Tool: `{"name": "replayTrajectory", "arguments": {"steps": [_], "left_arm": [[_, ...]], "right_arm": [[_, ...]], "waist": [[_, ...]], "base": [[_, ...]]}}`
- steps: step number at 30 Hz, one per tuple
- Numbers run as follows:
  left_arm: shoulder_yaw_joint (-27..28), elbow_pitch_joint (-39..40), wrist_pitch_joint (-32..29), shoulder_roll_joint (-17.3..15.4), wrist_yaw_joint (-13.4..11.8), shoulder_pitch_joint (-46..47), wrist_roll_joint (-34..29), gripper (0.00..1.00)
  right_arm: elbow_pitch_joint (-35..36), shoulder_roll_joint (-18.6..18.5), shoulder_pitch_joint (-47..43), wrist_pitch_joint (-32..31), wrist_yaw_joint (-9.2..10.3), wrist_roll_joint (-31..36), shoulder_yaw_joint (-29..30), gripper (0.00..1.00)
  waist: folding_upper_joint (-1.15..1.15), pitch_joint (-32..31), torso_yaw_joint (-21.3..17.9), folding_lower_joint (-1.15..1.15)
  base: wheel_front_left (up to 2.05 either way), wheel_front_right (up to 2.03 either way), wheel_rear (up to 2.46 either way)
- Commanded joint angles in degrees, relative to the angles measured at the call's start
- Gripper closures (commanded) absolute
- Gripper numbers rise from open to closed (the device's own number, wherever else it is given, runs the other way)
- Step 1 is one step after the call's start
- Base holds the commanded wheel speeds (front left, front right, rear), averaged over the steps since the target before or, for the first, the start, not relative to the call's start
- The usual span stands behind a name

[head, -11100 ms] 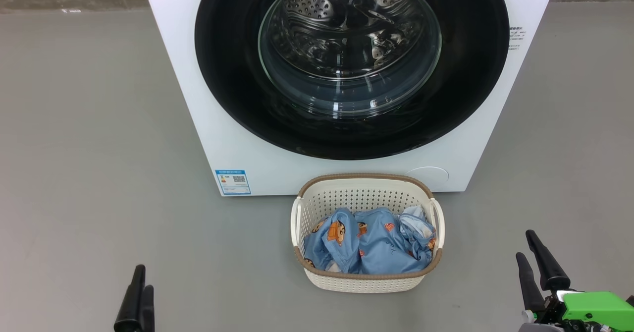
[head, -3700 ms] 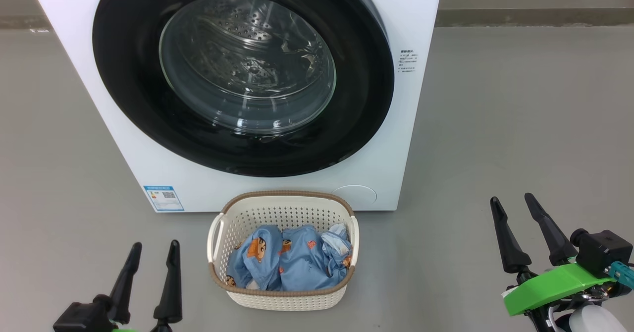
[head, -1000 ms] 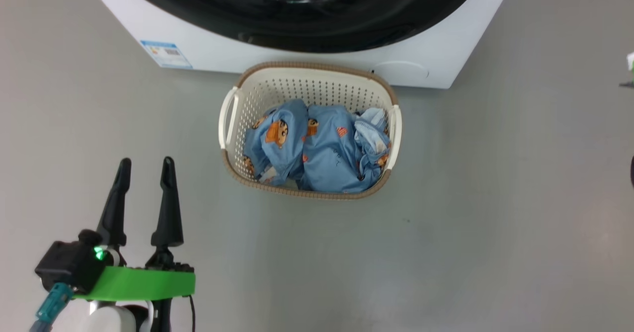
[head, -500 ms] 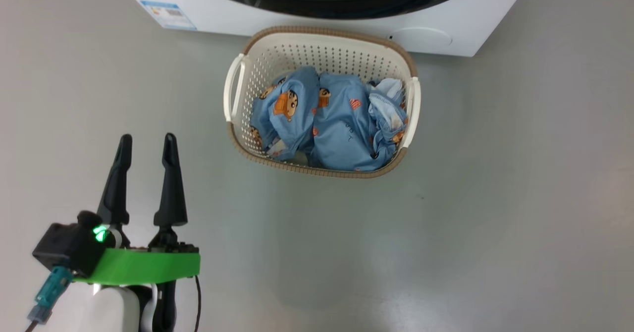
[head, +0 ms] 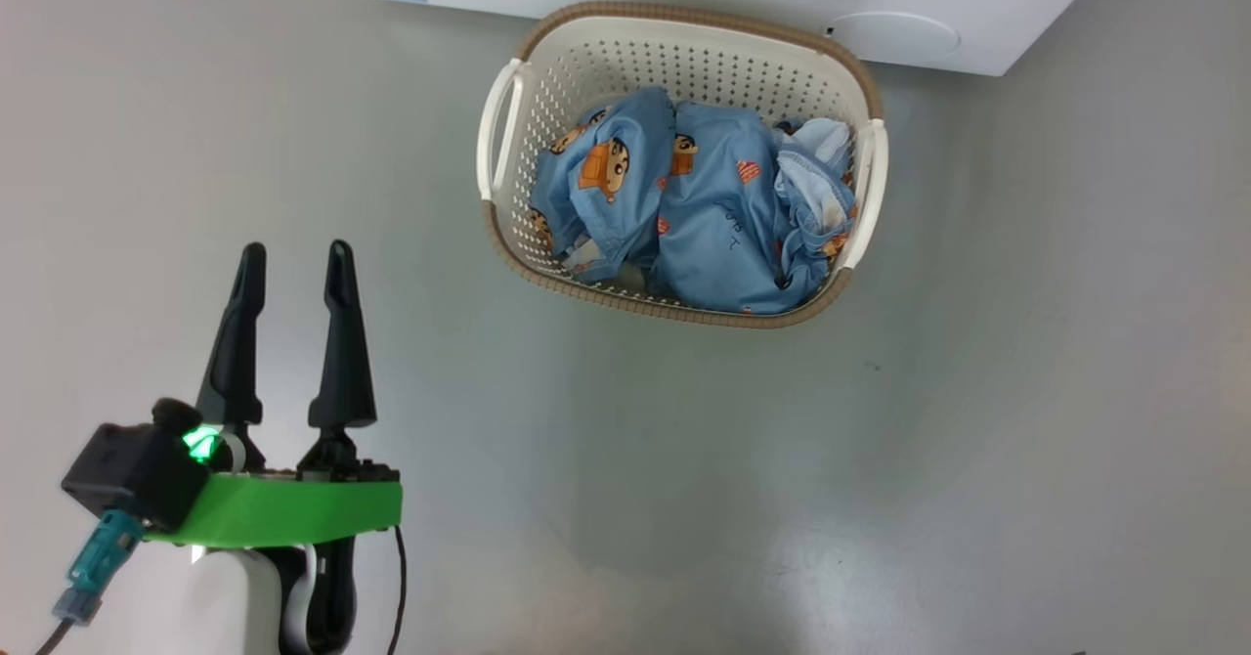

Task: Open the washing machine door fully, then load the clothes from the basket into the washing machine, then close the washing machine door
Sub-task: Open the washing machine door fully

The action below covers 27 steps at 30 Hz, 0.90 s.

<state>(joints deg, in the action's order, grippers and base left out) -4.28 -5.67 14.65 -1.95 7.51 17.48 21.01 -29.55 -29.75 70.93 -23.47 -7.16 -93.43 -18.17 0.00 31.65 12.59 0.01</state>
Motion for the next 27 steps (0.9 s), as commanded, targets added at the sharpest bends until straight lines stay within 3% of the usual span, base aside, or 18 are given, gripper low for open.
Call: {"name": "replayTrajectory", "arguments": {"steps": [1, 14, 27], "left_arm": [[1.66, 1.74, 0.35, -0.98, -0.02, 0.50, 0.21, 0.00], [0.80, 1.24, 0.35, -0.94, -0.02, 0.37, 2.97, 0.00], [1.15, -1.46, 0.35, -0.93, -0.02, -2.95, 0.77, 0.00]], "right_arm": [[0.97, 0.20, 0.56, -0.52, -0.33, -0.42, 0.08, 1.00], [-4.44, 1.53, 3.51, -6.89, -0.33, -1.80, -0.65, 1.00], [-2.10, 4.16, -9.24, -10.04, -0.33, -2.31, -2.50, 1.00]], "waist": [[0.00, 0.38, 0.42, -0.01], [0.00, 0.11, 2.89, -0.01], [0.00, -8.76, 2.32, -0.01]], "base": [[0.00, 0.00, 0.00], [0.00, 0.00, 0.00], [0.00, 0.00, 0.00]]}}
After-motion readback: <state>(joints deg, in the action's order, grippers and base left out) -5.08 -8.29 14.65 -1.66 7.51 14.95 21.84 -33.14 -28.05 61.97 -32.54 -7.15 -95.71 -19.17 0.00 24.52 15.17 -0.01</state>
